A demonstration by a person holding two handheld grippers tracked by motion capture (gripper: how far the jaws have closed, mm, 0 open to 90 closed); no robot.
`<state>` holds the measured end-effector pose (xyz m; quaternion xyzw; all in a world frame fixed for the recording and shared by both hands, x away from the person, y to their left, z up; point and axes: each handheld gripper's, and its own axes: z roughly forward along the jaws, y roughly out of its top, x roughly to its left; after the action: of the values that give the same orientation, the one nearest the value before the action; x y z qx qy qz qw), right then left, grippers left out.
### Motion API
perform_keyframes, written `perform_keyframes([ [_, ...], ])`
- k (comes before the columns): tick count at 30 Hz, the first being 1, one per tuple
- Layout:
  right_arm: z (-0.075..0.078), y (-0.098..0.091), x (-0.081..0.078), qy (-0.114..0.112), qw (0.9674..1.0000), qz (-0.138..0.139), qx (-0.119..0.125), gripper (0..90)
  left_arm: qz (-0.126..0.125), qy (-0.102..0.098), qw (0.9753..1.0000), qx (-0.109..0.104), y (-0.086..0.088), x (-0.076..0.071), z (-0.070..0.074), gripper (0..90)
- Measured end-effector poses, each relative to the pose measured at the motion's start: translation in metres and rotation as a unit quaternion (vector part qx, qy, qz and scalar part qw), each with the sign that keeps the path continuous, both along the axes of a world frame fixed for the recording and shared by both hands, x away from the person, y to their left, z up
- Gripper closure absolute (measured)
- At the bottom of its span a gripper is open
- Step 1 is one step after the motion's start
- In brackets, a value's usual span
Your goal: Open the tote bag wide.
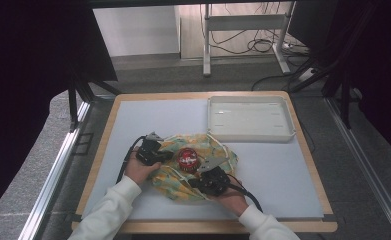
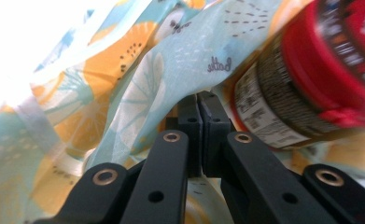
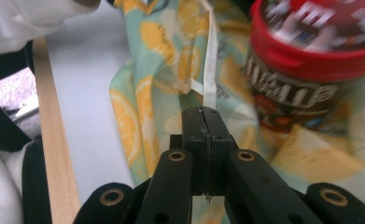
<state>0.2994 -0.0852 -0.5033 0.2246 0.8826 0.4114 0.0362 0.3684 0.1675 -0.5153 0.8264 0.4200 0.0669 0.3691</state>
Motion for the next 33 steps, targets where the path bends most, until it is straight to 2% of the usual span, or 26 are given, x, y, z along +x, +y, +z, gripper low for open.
perform_keyframes([
  [5, 0.011, -0.008, 0.001, -0.009, 0.9998, -0.006, 0.015, 89.0, 0.005, -0.014, 0.9994, -0.032, 0.009, -0.008, 0.015, 90.0],
  [10, 0.019, -0.016, 0.003, -0.019, 0.9994, -0.014, 0.025, 89.1, 0.007, -0.031, 0.9974, -0.065, 0.016, -0.018, 0.029, 90.0],
  [16, 0.027, -0.027, 0.005, -0.027, 0.9988, -0.027, 0.031, 89.0, -0.006, -0.052, 0.9958, -0.076, 0.021, -0.033, 0.041, 89.7],
  [20, 0.03, -0.032, 0.006, -0.029, 0.9986, -0.029, 0.032, 89.0, -0.011, -0.067, 0.9944, -0.081, 0.024, -0.044, 0.046, 85.9],
  [23, 0.031, -0.036, 0.008, -0.03, 0.9984, -0.034, 0.034, 88.5, -0.016, -0.075, 0.9934, -0.085, 0.026, -0.052, 0.048, 77.7],
  [26, 0.033, -0.04, 0.009, -0.033, 0.9981, -0.039, 0.034, 84.0, -0.019, -0.085, 0.9928, -0.082, 0.027, -0.06, 0.049, 66.8],
  [33, 0.037, -0.048, 0.01, -0.036, 0.9972, -0.052, 0.04, 74.0, -0.021, -0.092, 0.992, -0.084, 0.028, -0.072, 0.05, 46.5],
])
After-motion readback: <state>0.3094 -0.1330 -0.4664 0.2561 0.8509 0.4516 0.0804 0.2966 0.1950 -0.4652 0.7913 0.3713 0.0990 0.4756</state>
